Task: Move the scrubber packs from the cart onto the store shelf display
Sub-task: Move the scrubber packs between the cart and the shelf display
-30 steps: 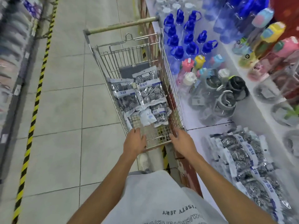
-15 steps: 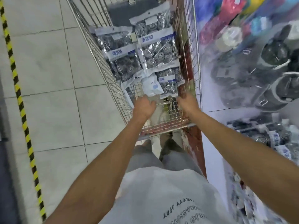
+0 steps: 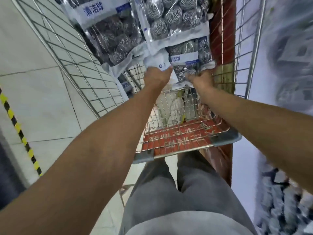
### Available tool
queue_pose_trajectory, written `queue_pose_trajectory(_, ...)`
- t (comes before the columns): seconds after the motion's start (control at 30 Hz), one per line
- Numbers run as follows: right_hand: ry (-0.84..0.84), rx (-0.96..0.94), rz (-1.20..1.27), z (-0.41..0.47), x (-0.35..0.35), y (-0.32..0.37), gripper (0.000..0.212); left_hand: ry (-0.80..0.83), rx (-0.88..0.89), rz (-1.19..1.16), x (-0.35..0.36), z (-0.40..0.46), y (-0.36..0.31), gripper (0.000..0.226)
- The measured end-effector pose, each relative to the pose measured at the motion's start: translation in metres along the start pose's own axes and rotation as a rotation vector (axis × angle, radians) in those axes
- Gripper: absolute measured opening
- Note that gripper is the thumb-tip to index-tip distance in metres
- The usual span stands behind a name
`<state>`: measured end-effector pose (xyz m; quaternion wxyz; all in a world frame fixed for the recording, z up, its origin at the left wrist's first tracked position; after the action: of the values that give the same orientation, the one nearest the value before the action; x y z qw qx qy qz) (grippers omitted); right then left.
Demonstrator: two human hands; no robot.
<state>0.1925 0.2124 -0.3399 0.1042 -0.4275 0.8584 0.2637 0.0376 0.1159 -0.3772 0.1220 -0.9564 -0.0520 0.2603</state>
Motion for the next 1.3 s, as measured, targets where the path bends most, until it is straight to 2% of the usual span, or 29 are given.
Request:
queue_pose_trajectory(0.13,-0.024,0.025,0.076,0.014,0.014,-0.007,0.053,-0.042,-0.041,-0.035,0.016,0.029,-0.011,0.113)
queue_pose_trajectory(0.33,-0.012,0.012,0.075,0.020,0.023,-0.008,0.060,-0.108,-0.017,-0.076,0.016,0.036,-0.003,0.088)
queue_pose_trajectory(0.43,0.093,-0.021,0.085,0.005,0.018,-0.005,0.051,-0.049,-0.030,-0.145,0.005,0.025,-0.001,0.082)
queue_pose_trajectory(0.57,0.195,0.012,0.121,-0.027,0.004,-0.010,0.029,0.019,0.027,-0.161,-0.010,-0.007,0.004,0.087)
queue_pose_trajectory(0.63,0.178,0.053,0.183,-0.047,-0.007,-0.011,0.024,0.073,0.010,-0.163,-0.014,-0.030,0.013,0.073)
queue_pose_trajectory(0.7,0.186,0.064,0.219,-0.063,-0.019,-0.014,0.037,0.161,-0.012,-0.252,-0.022,-0.059,0.021,0.047)
queue_pose_trajectory(0.77,0.233,0.075,0.243,-0.084,-0.029,-0.014,0.064,0.260,-0.046,-0.407,-0.035,-0.092,0.027,0.022)
queue_pose_trajectory(0.8,0.242,0.074,0.248,-0.094,-0.034,-0.014,0.080,0.311,-0.074,-0.484,-0.043,-0.107,0.030,0.021)
queue_pose_trajectory(0.83,0.241,0.069,0.246,-0.106,-0.040,-0.012,0.092,0.367,-0.101,-0.585,-0.051,-0.122,0.033,0.031)
queue_pose_trajectory(0.9,0.255,0.054,0.282,-0.129,-0.050,-0.008,0.101,0.476,-0.123,-0.749,-0.071,-0.153,0.039,0.055)
queue_pose_trajectory(0.97,0.271,0.029,0.318,-0.157,-0.062,-0.001,0.088,0.547,-0.074,-0.772,-0.089,-0.184,0.043,0.062)
queue_pose_trajectory(1.03,0.290,0.001,0.357,-0.181,-0.073,0.002,0.077,0.555,0.005,-0.776,-0.104,-0.210,0.044,0.061)
queue_pose_trajectory(1.13,0.308,-0.060,0.411,-0.224,-0.088,0.009,0.067,0.584,0.068,-0.778,-0.119,-0.246,0.039,0.039)
queue_pose_trajectory(1.17,0.294,-0.074,0.425,-0.238,-0.093,0.011,0.068,0.570,0.089,-0.753,-0.124,-0.256,0.037,0.039)
queue_pose_trajectory(1.3,0.217,-0.129,0.526,-0.287,-0.108,0.003,0.047,0.536,0.152,-0.647,-0.139,-0.280,0.038,0.064)
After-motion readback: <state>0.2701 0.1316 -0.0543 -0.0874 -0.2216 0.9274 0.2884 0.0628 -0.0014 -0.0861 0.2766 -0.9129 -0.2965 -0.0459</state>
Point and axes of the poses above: each hand's wrist, its own z-axis towards the middle knuckle, its own x-axis out of the palm, y = z × x, the point moved 3 cm from there along z, towards the middle knuckle
